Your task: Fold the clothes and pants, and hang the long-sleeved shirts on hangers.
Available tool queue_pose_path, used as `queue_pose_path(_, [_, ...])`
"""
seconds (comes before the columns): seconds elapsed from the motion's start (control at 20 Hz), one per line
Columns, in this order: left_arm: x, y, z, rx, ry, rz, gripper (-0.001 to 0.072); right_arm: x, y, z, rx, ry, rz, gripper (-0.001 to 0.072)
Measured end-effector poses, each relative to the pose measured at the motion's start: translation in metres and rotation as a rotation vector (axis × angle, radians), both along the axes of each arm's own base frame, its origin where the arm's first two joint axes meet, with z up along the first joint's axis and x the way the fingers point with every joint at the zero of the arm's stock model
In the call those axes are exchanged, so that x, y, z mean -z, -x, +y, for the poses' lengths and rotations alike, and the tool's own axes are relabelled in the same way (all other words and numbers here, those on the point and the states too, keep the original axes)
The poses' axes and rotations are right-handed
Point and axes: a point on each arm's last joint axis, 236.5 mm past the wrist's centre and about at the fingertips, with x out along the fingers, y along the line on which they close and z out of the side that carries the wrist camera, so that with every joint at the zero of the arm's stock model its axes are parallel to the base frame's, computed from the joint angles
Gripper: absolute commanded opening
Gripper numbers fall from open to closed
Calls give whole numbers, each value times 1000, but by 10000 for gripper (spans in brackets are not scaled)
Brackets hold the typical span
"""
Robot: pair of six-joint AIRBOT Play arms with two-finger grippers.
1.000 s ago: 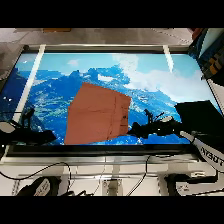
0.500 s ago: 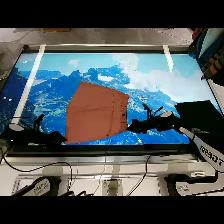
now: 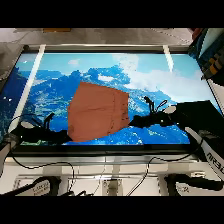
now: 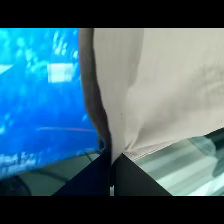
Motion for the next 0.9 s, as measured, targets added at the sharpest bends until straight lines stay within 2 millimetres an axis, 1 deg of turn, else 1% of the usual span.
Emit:
queue_pose_path(0.1, [-8, -21, 6, -20, -28, -71, 4, -11, 1, -2, -19, 14, -35, 16])
queue_pose_path(0.15, [-19, -31, 5, -23, -24, -107, 4, -19, 2, -4, -31, 22, -59, 16])
queue_pose_path(0.25, [-54, -58, 6, -33, -24, -224, 4, -38, -2, -8, -45, 47, -128, 16])
queue_pose_path(0.35, [-105, -83, 10, -31, -46, -381, 4, -70, -4, -10, -73, 61, -216, 16])
queue_pose_path(0.4, [-137, -93, 11, -28, -61, -474, 4, -89, -6, -11, -81, 65, -267, 17])
queue_pose_path(0.45, [-169, -100, 12, -25, -83, -567, 4, -112, -7, -10, -90, 64, -326, 16])
queue_pose_path(0.5, [-207, -103, 13, -21, -110, -672, 4, -135, -6, -10, -101, 62, -377, 17])
queue_pose_path(0.6, [-281, -99, 12, -32, -164, -886, 5, -188, 0, -10, -106, 50, -491, 17])
queue_pose_path(0.7, [-351, -80, 11, -60, -230, -1103, 4, -242, 15, -7, -90, 11, -589, 17])
queue_pose_path(0.8, [-415, -49, 10, -107, -291, -1318, 4, -293, 36, -5, -58, -48, -669, 17])
queue_pose_path(0.85, [-441, -32, 9, -132, -317, -1411, 4, -315, 50, -3, -39, -88, -696, 17])
queue_pose_path(0.9, [-465, -13, 8, -155, -341, -1500, 3, -333, 61, -2, -20, -126, -711, 17])
